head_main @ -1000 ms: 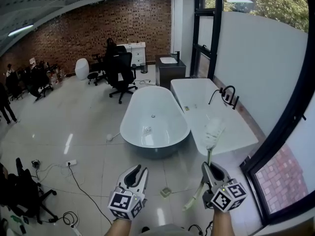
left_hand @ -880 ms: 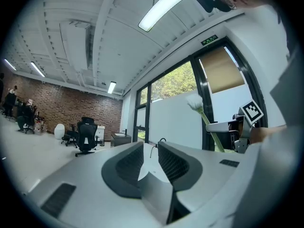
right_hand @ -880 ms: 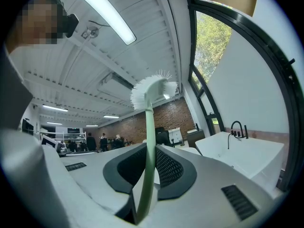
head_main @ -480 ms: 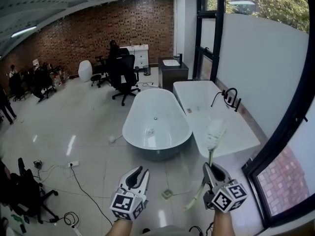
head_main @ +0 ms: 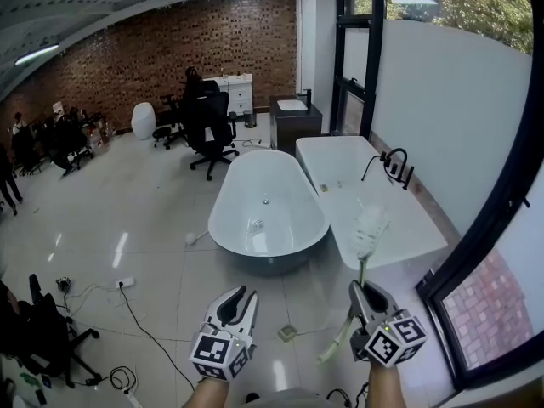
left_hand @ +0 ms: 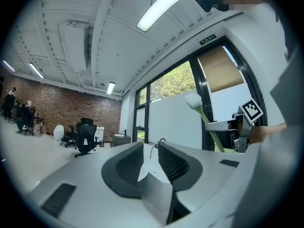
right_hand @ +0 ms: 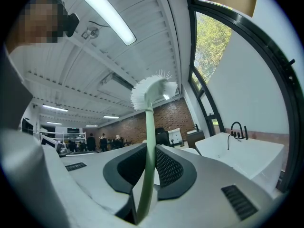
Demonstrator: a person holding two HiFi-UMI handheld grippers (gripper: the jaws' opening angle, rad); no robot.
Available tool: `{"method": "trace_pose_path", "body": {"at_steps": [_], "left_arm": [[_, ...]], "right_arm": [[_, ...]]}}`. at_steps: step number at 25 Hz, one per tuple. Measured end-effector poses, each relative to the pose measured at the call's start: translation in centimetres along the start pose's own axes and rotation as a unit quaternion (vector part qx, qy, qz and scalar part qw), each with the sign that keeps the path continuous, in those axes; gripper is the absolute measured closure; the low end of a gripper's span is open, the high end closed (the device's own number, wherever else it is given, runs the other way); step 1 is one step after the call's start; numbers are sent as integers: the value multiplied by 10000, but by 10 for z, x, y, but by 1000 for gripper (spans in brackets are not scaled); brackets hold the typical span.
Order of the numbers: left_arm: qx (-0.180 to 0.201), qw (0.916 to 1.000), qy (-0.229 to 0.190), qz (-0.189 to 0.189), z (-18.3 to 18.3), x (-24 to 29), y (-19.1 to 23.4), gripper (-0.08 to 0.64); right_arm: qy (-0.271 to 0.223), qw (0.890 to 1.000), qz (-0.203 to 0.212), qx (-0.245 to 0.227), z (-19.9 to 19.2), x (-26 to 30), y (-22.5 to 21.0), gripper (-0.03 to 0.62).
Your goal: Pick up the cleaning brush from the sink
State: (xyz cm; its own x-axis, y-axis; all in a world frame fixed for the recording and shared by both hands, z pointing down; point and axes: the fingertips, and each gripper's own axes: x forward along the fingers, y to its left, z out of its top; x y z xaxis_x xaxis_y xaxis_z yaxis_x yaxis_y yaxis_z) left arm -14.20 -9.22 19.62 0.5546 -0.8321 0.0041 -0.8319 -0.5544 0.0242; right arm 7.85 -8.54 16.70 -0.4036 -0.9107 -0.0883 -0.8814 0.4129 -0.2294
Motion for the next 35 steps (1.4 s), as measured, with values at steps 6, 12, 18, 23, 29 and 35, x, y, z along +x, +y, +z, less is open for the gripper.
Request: {"method": "trace_pose_path", "body": {"at_steps": [6,12,18,23,29,35], "left_arm": [[-52,10000,26,-10,-2,3,5,476],[-66,10000,11,-17,-2,10,3,476],[-65,10000,21,-48,-3,12,2,476],[-53,10000,22,-78,-2,13,0,476],[-60,9999,28,-85,-6,12,2,476],[-67,9999,68,-66,-4,15,0,477]], "right_arm": [[56,10000,-38,-15,-3,5,1,546],[71,10000,-28,-24,-3,8,-5,546],[93,9999,-42,-41,-6,7,-6,548],[140,9997,-86,-152,-7,6,-6,548],[155,9997,-76,-177,-12,7,-3,548],[165,9997,-57,-176,-7,7,-6,548]]}}
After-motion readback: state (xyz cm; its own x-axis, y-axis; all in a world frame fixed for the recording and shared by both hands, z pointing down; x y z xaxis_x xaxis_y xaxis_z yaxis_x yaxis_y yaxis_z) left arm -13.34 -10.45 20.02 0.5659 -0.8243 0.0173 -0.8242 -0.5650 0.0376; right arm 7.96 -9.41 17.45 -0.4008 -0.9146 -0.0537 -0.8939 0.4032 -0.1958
